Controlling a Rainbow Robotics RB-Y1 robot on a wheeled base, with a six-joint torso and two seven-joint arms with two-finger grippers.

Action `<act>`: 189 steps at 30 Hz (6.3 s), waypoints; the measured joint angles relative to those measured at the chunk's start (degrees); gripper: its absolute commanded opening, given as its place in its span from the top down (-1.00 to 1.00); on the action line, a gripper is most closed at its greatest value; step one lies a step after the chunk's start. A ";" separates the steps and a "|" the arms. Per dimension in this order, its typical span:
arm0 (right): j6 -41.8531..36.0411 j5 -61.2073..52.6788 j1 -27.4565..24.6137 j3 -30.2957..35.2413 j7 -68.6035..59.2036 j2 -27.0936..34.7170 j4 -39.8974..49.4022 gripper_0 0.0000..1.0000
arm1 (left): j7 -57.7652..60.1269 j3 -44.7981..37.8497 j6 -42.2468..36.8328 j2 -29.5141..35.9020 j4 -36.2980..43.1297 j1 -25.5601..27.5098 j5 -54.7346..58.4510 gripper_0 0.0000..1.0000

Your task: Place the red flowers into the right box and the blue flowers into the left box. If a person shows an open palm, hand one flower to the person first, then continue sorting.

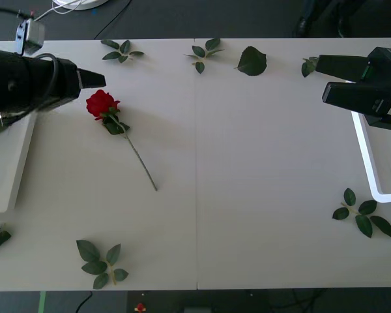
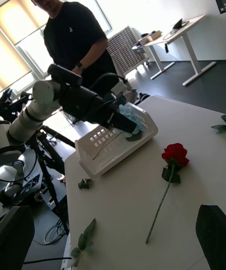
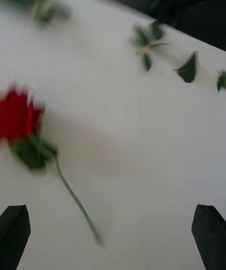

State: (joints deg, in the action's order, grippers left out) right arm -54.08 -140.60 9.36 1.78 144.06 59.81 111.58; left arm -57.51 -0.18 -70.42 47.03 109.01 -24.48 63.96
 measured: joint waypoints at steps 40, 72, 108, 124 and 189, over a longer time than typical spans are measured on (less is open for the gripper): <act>0.02 0.00 -0.07 0.01 0.00 0.00 -0.07 -1.00 | 35.39 42.84 7.58 -3.90 -31.03 -21.55 -25.47 -1.00; 0.02 0.00 -0.08 0.01 0.00 0.00 -0.08 -1.00 | 35.38 49.19 14.36 -12.00 -40.19 -24.00 -29.58 0.65; 0.02 -0.03 -0.08 0.01 0.00 0.00 -0.09 -1.00 | 32.13 40.61 14.63 -11.00 -29.02 -24.01 -29.66 1.00; 0.03 -0.35 -0.11 0.02 0.00 0.00 -0.13 -1.00 | 5.46 2.47 -3.34 -11.42 0.08 -9.90 -8.69 1.00; 6.78 -7.28 7.77 -13.21 -4.21 -2.59 -0.18 -1.00 | -28.09 9.05 22.93 -30.33 2.26 -15.72 24.02 1.00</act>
State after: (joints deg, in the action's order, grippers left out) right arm -47.30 -147.88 17.14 -11.43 139.85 57.22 111.40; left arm -85.59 8.87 -47.49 16.69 111.27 -40.19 87.99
